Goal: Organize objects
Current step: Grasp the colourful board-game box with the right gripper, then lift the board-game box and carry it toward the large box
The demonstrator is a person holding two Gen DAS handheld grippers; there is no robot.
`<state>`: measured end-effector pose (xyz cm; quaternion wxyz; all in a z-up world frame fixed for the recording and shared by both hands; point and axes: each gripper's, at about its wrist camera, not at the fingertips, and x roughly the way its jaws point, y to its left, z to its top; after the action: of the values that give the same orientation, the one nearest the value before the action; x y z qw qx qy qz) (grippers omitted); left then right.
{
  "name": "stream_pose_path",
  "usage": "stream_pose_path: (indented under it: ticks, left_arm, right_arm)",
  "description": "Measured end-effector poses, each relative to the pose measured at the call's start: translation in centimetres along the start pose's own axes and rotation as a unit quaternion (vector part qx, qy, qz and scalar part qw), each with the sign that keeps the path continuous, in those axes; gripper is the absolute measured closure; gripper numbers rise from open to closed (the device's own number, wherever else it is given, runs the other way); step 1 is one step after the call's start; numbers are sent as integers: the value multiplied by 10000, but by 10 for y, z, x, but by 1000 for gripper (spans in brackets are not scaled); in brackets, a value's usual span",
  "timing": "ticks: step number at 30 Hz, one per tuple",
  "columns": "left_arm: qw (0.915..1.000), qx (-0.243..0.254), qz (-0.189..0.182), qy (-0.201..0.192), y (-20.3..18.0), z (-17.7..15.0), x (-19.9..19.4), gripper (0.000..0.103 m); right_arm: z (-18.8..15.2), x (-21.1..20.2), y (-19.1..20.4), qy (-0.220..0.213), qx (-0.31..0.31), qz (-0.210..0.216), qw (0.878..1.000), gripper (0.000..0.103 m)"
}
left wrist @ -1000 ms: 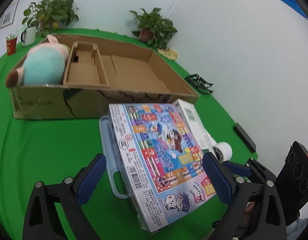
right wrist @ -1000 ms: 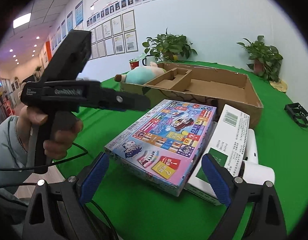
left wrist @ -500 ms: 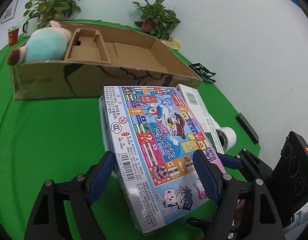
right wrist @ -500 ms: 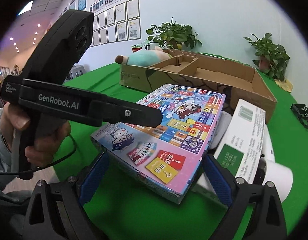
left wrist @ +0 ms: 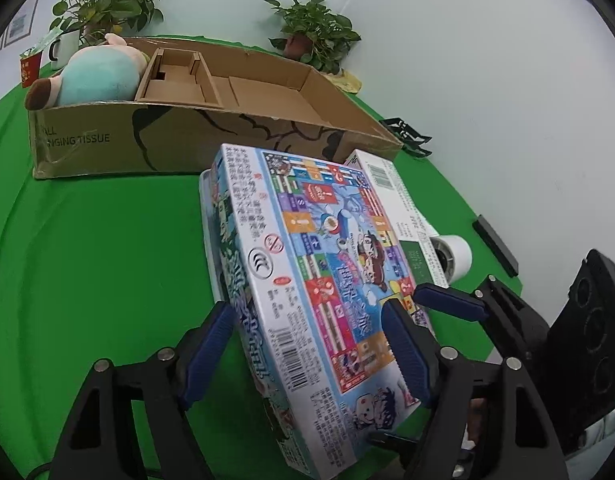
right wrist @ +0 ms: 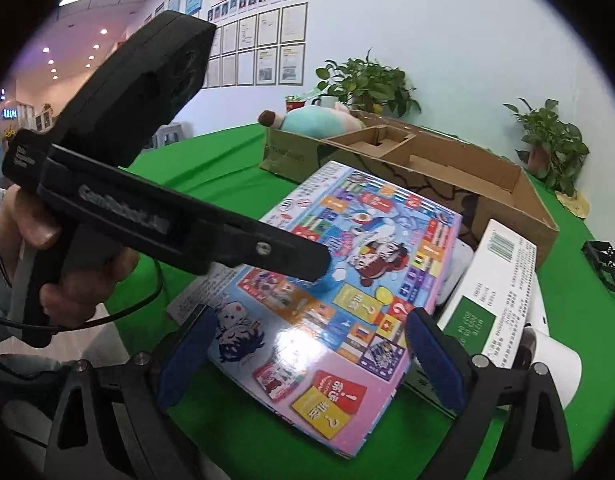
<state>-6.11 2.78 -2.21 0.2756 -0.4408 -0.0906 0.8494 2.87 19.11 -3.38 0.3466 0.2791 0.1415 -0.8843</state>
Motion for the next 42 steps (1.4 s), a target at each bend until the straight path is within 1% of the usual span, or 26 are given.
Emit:
stream_pose_path:
  ticks: [4,5,7,10,14,16,18,20,22,24,25,27,28,29,31,36,40,41,42]
  left_arm:
    - [9997,-107,-22,205,5,-4,2,33]
    - [9995,-175,-94,262,7,-4,3,33]
    - [9985,-327,-254,346,11,-5,3,39]
    - [9978,-438,-320,392,13,-4,1,44]
    - [9962,-656,-411,399,19,-5,-4,51]
    - [9954,-747,-464,391,22,-6,-7,55]
    - [9950,-783,-473,393,23,-6,-9,56]
    - [9951,-781,-463,388,22,-7,-11,57]
    - [9948,-798,-487,396,22,-7,-12,59]
    - [9946,-814,-508,385,24,-7,-14,61]
    - [9949,-785,-508,372,23,-7,-16,66]
    - [9956,-713,-490,351,23,-7,-17,71]
    - [9961,-680,-446,332,23,-7,-17,71]
    - [9962,-676,-442,318,23,-7,-18,71]
    - [9965,-656,-423,294,24,-8,-20,71]
    - [9960,-704,-473,283,28,-10,-19,71]
    - [9956,-685,-541,331,31,-11,-19,70]
    - [9949,-743,-580,347,33,-11,-16,69]
    - [9937,-828,-629,413,35,-13,-14,64]
  right_arm:
    - [-1,-8,-16,-3,663,358,9972,7]
    - [-1,-9,-22,0,851,474,9952,7]
    - [2,-12,-32,67,1179,715,9904,7]
    - [5,-12,-41,322,1453,724,9862,7]
    - [1,-14,-53,486,1882,816,9775,7]
    - [-2,-14,-56,513,2070,971,9722,7]
    - [-1,-9,-54,641,2150,1099,9683,8]
    - [0,-3,-51,753,2197,993,9676,9]
    - [0,2,-52,881,2359,899,9636,11]
    - [-1,4,-58,937,2589,836,9577,20]
    - [-2,5,-61,962,2700,817,9545,23]
    - [-5,9,-67,1098,2867,675,9493,39]
    - [-8,13,-68,1207,2900,614,9474,40]
    - [-10,14,-70,1160,3036,685,9432,40]
    - [-13,17,-72,1203,3232,765,9355,40]
    - [-11,21,-69,1234,3239,701,9354,41]
    - [-9,21,-65,1193,3136,559,9404,42]
    - [-8,20,-66,1195,3126,559,9407,42]
    - [-8,20,-66,1201,3126,572,9405,42]
